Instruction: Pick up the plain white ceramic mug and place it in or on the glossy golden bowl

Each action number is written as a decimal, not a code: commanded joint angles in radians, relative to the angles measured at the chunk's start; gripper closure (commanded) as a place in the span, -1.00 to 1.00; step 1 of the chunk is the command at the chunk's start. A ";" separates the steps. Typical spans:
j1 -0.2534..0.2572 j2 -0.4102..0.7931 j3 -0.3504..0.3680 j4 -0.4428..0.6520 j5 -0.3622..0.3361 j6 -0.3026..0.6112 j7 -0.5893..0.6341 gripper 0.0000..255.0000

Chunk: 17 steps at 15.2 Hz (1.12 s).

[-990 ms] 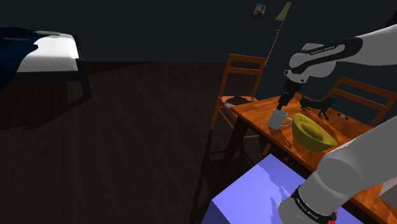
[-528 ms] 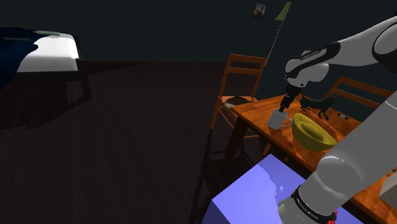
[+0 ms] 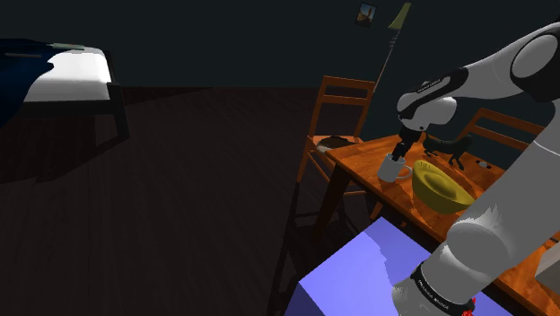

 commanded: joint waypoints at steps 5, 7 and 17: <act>0.000 0.002 0.000 -0.001 0.001 0.003 -0.001 -1.00; 0.000 0.002 0.000 -0.001 0.001 0.003 -0.001 1.00; 0.001 -0.017 0.000 0.010 -0.012 -0.024 0.008 1.00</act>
